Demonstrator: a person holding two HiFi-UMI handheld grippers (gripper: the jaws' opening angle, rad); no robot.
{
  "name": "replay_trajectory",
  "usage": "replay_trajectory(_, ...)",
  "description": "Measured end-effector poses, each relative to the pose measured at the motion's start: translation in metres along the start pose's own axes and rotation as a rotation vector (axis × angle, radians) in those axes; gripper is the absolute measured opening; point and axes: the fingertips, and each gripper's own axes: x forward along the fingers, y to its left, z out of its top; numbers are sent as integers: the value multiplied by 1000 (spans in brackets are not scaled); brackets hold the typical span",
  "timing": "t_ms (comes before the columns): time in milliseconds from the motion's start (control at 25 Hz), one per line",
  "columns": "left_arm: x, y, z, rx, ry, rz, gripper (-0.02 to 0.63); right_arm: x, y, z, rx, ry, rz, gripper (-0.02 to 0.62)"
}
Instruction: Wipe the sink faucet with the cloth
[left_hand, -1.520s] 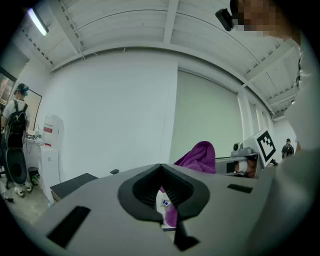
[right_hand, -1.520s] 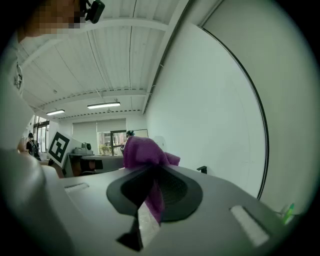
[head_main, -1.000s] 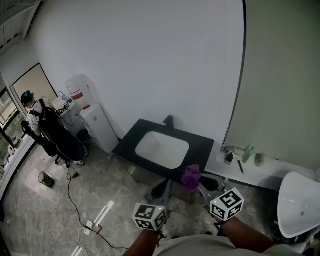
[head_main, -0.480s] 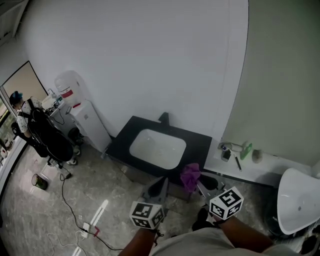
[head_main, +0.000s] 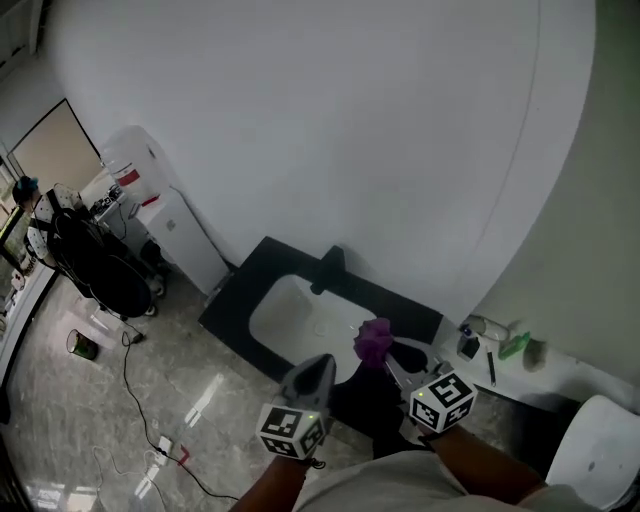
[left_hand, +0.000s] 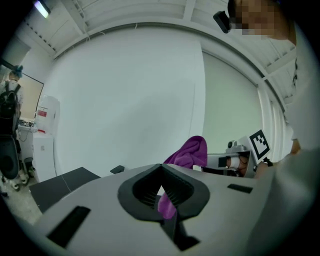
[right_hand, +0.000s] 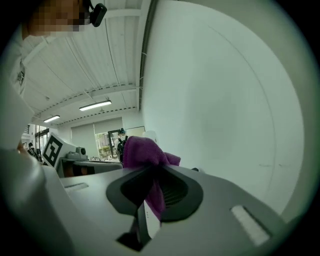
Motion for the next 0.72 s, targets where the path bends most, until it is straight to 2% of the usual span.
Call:
replay_trajectory(160, 79, 26, 10, -47, 16, 70, 6, 61, -71, 11, -9, 67, 74, 37)
replay_trajectory(280, 116, 51, 9, -69, 47, 97, 6, 110, -105, 7, -3, 110, 103, 37)
replay_trajectory(520, 152, 93, -17, -126, 95, 137, 6, 196, -154, -27, -6, 183, 98, 37)
replay_trajectory(720, 162, 127, -19, -154, 113, 178, 6, 312, -199, -30, -91, 202, 61, 38)
